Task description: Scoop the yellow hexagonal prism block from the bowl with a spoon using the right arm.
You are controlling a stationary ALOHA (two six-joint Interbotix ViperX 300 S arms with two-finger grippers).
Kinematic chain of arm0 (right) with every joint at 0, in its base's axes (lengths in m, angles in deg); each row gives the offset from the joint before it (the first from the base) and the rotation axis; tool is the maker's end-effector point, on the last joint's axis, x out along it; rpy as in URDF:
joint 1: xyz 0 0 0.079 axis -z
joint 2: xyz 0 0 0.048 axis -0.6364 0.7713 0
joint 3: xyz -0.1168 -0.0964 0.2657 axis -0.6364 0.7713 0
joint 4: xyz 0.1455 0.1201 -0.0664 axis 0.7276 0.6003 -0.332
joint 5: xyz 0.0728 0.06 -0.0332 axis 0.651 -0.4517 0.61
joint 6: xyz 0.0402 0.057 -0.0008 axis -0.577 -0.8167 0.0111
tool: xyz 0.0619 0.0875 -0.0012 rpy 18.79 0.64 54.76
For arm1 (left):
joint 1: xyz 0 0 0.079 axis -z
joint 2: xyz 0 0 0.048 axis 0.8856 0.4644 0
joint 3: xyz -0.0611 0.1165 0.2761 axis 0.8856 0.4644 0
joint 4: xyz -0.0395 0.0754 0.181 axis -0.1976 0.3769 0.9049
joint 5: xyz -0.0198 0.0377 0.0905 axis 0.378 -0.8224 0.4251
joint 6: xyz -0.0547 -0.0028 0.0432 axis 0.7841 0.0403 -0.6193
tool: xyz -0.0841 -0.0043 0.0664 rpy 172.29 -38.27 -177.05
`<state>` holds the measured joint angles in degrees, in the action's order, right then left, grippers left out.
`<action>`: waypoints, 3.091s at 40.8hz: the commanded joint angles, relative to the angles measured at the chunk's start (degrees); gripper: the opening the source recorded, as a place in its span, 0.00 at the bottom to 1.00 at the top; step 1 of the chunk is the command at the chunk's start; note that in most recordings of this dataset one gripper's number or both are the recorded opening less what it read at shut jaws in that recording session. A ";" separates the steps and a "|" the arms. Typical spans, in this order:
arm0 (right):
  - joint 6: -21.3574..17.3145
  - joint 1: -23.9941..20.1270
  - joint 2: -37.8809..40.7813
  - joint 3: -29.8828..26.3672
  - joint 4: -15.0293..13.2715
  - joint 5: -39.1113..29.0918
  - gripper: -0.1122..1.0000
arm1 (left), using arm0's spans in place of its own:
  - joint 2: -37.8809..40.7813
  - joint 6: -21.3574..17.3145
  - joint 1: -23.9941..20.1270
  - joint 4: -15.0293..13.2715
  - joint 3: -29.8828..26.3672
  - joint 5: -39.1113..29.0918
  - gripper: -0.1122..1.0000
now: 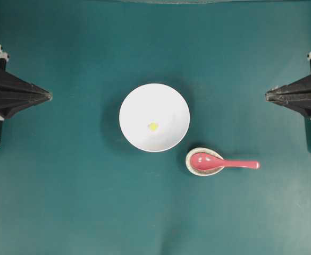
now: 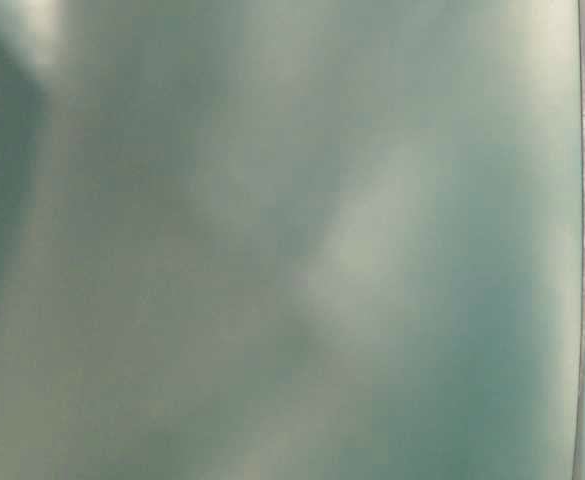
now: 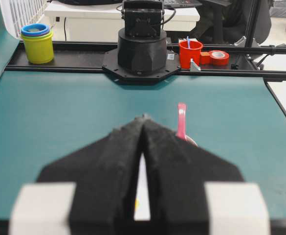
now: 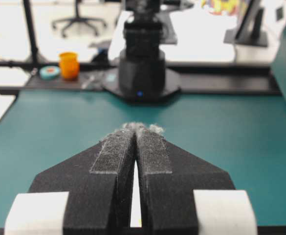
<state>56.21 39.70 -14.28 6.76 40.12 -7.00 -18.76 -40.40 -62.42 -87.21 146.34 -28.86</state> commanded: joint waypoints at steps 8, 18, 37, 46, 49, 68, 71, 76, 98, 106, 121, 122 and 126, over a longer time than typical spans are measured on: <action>-0.09 0.00 1.23 -2.64 0.26 -3.43 0.09 | 0.35 -0.44 -0.09 0.79 -2.46 -0.18 0.09; -0.35 0.09 1.32 -3.25 0.35 -3.96 0.09 | 0.35 -0.44 -0.09 0.79 -2.46 -0.18 0.09; -0.53 0.00 1.23 -3.25 0.88 -4.75 0.22 | 0.35 -0.53 -0.09 0.79 -2.46 -0.62 0.09; -0.53 0.00 1.23 -3.43 1.49 -6.50 0.49 | 0.26 -0.62 -0.09 1.23 -2.46 -0.53 0.09; -0.53 0.09 1.32 -3.60 1.49 -7.21 0.55 | 0.18 -0.62 -0.09 1.23 -2.46 -0.53 0.09; -0.62 -0.53 8.44 -2.20 2.11 -3.69 0.57 | -1.67 -0.53 -0.09 1.23 -2.64 -0.70 0.09; -0.79 -0.79 10.37 -2.11 2.11 -2.02 0.57 | -2.02 -0.62 -0.09 1.23 -2.72 -1.32 0.09; -0.79 -1.23 13.80 -1.85 2.11 1.32 0.57 | -2.55 -0.62 -0.09 1.23 -2.81 -1.67 0.09; -1.32 -6.42 30.41 3.69 7.65 23.38 0.57 | -2.90 -0.62 -0.09 1.23 -2.81 -2.81 0.09; -1.32 -12.22 38.14 5.71 13.10 33.75 0.57 | -2.90 -0.62 -0.09 1.23 -2.81 -3.60 0.09; -1.41 -23.03 52.47 6.77 25.93 48.25 0.57 | -2.81 -0.62 -0.09 1.23 -2.81 -4.39 0.09; -1.49 -24.08 53.17 6.77 26.89 48.87 0.57 | -2.72 -0.62 -0.09 1.23 -2.81 -4.39 0.09; -2.29 -26.63 54.84 6.86 29.44 49.75 0.57 | -2.64 -0.62 -0.09 1.23 -2.81 -4.39 0.09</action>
<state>54.19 14.92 39.94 13.88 67.80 41.34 -21.84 -40.93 -62.42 -86.16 145.11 -33.52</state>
